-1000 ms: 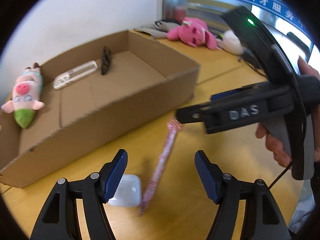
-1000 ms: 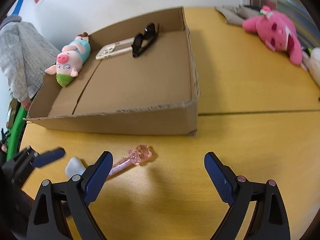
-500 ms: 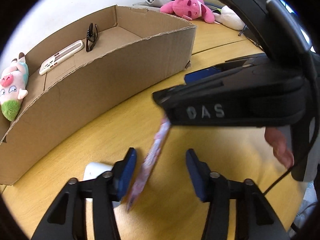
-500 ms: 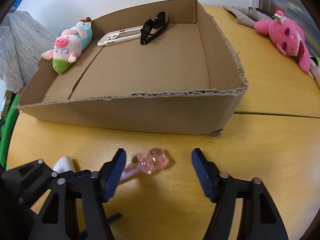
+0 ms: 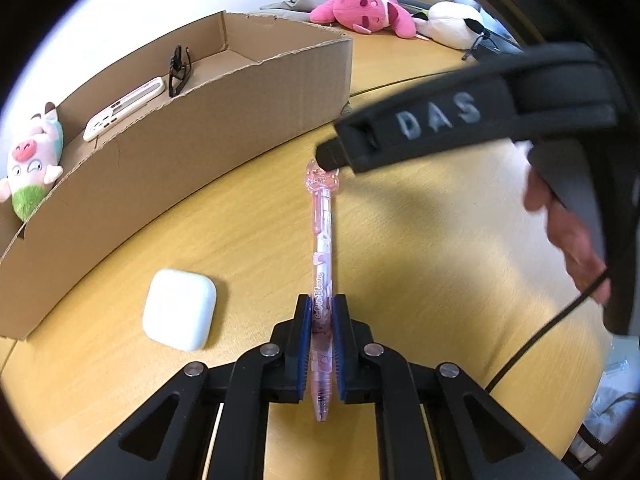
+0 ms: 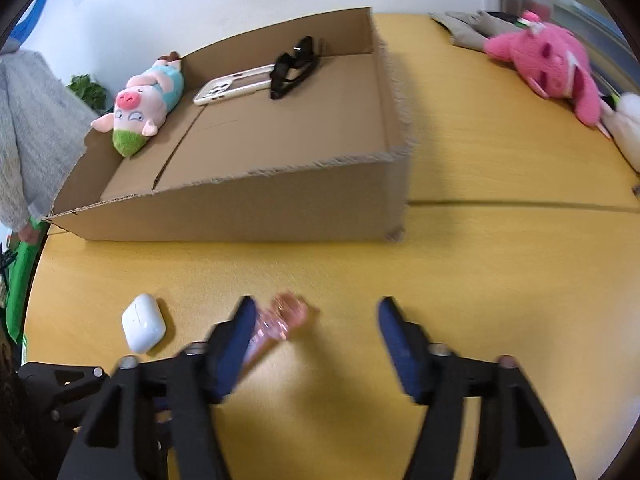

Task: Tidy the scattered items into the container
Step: 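Close both grippers on the pink glittery pen and lift it, then carry the pink pen with both grippers over the box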

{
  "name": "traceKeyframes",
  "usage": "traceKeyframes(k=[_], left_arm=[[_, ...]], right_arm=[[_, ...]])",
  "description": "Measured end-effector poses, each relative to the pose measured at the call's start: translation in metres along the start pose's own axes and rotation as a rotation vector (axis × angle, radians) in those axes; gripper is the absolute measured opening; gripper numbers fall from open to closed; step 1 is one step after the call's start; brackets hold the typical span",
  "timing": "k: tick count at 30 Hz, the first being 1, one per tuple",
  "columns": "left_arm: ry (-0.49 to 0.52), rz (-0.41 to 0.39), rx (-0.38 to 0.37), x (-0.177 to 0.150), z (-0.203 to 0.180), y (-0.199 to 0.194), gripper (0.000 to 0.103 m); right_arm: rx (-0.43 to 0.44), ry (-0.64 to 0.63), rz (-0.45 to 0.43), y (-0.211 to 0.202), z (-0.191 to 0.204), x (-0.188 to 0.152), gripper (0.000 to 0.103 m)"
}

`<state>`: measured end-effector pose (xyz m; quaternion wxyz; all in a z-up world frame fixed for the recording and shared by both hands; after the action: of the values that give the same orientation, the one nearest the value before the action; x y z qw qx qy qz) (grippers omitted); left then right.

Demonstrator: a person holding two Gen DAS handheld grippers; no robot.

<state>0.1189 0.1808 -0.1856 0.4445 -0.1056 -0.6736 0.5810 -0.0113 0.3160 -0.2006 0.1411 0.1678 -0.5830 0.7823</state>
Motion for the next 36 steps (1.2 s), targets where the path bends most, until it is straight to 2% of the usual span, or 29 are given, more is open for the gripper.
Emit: traceKeyframes(k=[3,5,7,10,12,15,16,17,20,24,26,32,36], left_arm=[[-0.020,0.000,0.017,0.000,-0.001,0.000,0.010],[-0.030,0.003,0.024,0.000,0.000,0.000,0.010],[-0.042,0.004,0.019,0.001,0.002,0.001,0.009],[-0.034,0.004,0.021,0.000,-0.002,0.000,0.009],[-0.034,0.000,0.013,0.000,-0.006,0.000,0.009],[-0.051,0.000,0.024,-0.002,-0.006,-0.001,0.010],[-0.056,0.000,0.027,-0.003,-0.004,-0.001,0.010],[-0.065,0.000,0.026,-0.005,-0.002,-0.002,0.009],[-0.083,-0.005,0.017,-0.008,0.001,-0.003,0.009],[-0.079,-0.020,0.041,-0.013,0.003,-0.009,0.009],[-0.090,-0.018,0.057,-0.016,0.008,-0.014,0.009],[-0.126,-0.072,0.103,-0.010,0.034,-0.041,0.009],[-0.160,-0.121,0.149,-0.006,0.054,-0.063,0.009]], right_arm=[[0.021,-0.003,0.051,0.011,0.008,-0.014,0.070],[0.029,0.001,0.044,0.013,0.015,-0.014,0.064],[0.045,0.003,0.040,0.016,0.021,-0.011,0.064],[0.004,-0.022,0.021,0.021,0.024,-0.004,0.062],[0.021,-0.024,0.028,0.024,0.030,-0.002,0.061],[0.002,-0.048,0.028,0.028,0.037,-0.001,0.048],[-0.014,-0.056,0.026,0.028,0.036,-0.001,0.038],[-0.016,-0.054,0.026,0.028,0.034,-0.001,0.031],[0.022,-0.021,0.039,0.027,0.031,-0.001,0.031],[0.054,0.005,0.042,0.022,0.035,-0.001,0.030],[0.085,0.015,0.037,0.013,0.040,0.003,0.023],[0.133,-0.019,-0.001,-0.011,0.072,0.023,0.022],[0.197,-0.033,-0.023,-0.029,0.098,0.039,0.021]])
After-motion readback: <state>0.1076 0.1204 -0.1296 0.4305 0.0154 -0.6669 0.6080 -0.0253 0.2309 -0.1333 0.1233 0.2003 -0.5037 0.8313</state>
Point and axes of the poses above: each gripper's, at about its wrist camera, not at the fingertips, and y roughly the way its jaws point, z to its left, x to its top, the point moved 10 cm from there along y, roughly the way its jaws point, and after that the axes turned 8 degrees about y, right-handed, at the moved point
